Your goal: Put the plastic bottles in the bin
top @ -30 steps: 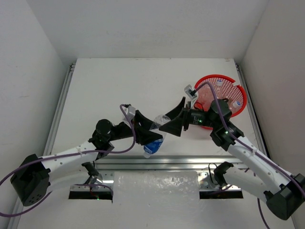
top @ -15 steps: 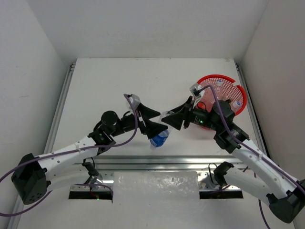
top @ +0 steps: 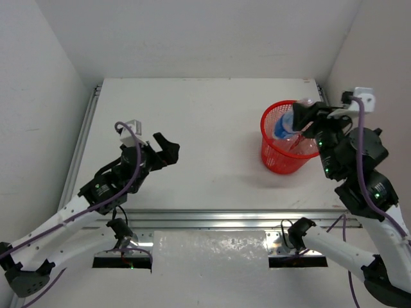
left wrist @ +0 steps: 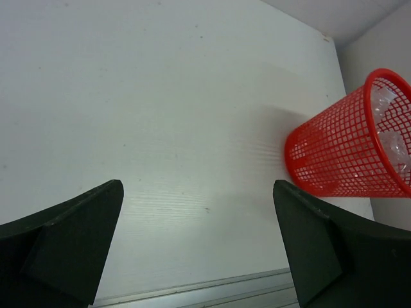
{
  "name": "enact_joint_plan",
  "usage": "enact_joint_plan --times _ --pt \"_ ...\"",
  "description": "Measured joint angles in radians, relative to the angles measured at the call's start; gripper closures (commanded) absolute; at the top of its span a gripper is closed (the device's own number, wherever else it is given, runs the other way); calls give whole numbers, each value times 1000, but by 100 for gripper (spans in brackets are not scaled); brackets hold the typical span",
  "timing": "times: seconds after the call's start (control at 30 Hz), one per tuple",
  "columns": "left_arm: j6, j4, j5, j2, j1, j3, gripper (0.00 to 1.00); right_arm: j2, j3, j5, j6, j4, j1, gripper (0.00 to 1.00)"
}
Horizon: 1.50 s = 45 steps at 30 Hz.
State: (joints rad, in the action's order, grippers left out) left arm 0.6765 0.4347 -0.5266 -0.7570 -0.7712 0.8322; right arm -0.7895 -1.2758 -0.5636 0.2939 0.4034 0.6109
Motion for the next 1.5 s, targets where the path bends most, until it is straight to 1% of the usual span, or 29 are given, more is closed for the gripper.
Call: enact_joint_plan --times 0.13,0.23,0.3,0.43,0.5,0.53,0.6,0.63,0.67,0.73,0.87,1.03,1.17,1.3,1.5 --pt "10 118 -40 64 0 2 0 2 -56 -254 -127 -2 0 100" --pt "10 184 -45 83 0 10 0 3 -40 -359 -217 -29 0 100" --pt "8 211 -40 90 0 17 0 3 -11 -404 -271 -62 0 100" --pt "1 243 -25 90 0 19 0 -21 52 -412 -307 -108 -13 100" --pt "-1 253 -14 90 0 19 0 -50 66 -379 -285 -97 -53 100" --pt "-3 257 -8 90 0 19 0 -71 64 -341 -259 -84 -103 100" --pt "-7 258 3 100 0 14 0 -119 57 -229 -185 -36 -259 100" --pt "-10 258 8 105 0 10 0 -140 59 -149 -127 -2 -343 100" --pt "-11 258 12 109 0 5 0 -162 68 -119 -107 10 -414 100" --pt "-14 259 18 121 0 -7 0 -169 127 -55 -42 23 -497 100" --pt "-18 262 27 130 0 -13 0 -152 218 62 40 62 -532 100" --pt "-18 262 34 130 0 -13 0 -128 304 180 121 43 -584 100" --pt "-18 262 34 130 0 -13 0 -122 354 216 158 17 -595 100" --pt "-18 262 34 130 0 -13 0 -89 468 227 188 -49 -595 100" --pt "-17 262 34 131 0 -14 0 -67 654 254 201 -201 -596 100"
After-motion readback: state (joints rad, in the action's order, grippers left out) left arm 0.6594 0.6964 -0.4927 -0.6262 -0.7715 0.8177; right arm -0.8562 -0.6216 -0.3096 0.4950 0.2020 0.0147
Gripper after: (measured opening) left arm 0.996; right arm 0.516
